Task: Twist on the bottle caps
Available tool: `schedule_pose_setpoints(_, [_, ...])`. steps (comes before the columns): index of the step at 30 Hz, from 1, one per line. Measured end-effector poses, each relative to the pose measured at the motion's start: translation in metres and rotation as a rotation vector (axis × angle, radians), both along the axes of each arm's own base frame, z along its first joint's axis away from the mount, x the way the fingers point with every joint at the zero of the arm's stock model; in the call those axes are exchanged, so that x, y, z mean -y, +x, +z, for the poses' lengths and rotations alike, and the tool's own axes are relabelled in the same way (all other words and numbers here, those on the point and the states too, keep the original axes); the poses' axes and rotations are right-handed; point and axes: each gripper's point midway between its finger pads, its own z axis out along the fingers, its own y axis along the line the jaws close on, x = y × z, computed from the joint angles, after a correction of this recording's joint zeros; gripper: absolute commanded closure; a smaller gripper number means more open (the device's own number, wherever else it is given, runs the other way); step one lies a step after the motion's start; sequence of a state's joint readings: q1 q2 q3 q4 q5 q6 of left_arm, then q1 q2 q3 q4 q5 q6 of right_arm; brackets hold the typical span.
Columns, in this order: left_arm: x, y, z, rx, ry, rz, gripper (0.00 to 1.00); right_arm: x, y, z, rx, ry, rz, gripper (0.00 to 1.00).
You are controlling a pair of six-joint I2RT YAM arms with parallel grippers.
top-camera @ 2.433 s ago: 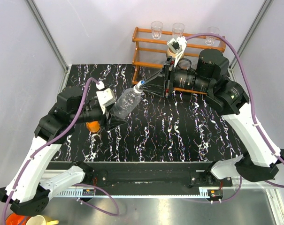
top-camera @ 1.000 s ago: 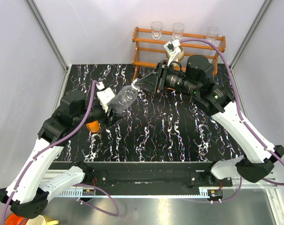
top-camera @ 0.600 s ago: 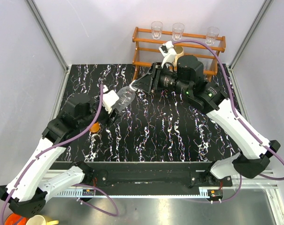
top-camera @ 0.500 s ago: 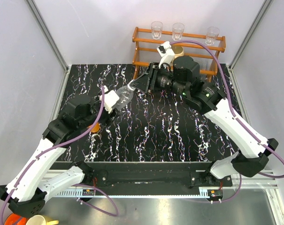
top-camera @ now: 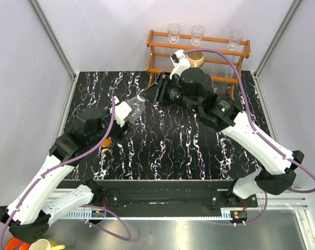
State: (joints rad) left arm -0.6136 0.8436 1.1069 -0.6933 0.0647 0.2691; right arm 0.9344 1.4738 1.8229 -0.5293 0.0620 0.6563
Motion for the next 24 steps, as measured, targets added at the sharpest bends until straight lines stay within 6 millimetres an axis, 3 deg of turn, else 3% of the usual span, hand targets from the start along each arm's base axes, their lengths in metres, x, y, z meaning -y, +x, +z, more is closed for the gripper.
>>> schedule_pose_setpoints(4, [0.014, -0.014, 0.001, -0.057, -0.083, -0.064, 0.50, 0.000, -0.008, 0.004, 0.005, -0.009, 0.025, 0.42])
schedule_pose_setpoints(12, [0.040, -0.040, 0.007, -0.154, -0.204, -0.207, 0.50, -0.002, -0.020, 0.011, 0.027, -0.021, 0.073, 0.29])
schedule_pose_setpoints(14, [0.043, -0.045, 0.008, -0.171, -0.222, -0.235, 0.50, -0.002, -0.021, 0.010, 0.031, -0.029, 0.081, 0.18])
schedule_pose_setpoints(16, [0.046, -0.048, 0.009, -0.186, -0.235, -0.255, 0.50, -0.002, -0.022, 0.009, 0.036, -0.037, 0.085, 0.13])
schedule_pose_setpoints(18, [0.047, -0.052, 0.010, -0.199, -0.249, -0.271, 0.50, 0.000, -0.022, 0.010, 0.047, -0.048, 0.089, 0.01])
schedule_pose_setpoints(24, [0.052, -0.057, 0.016, -0.233, -0.300, -0.299, 0.51, 0.010, -0.028, 0.023, 0.094, -0.052, 0.100, 0.00])
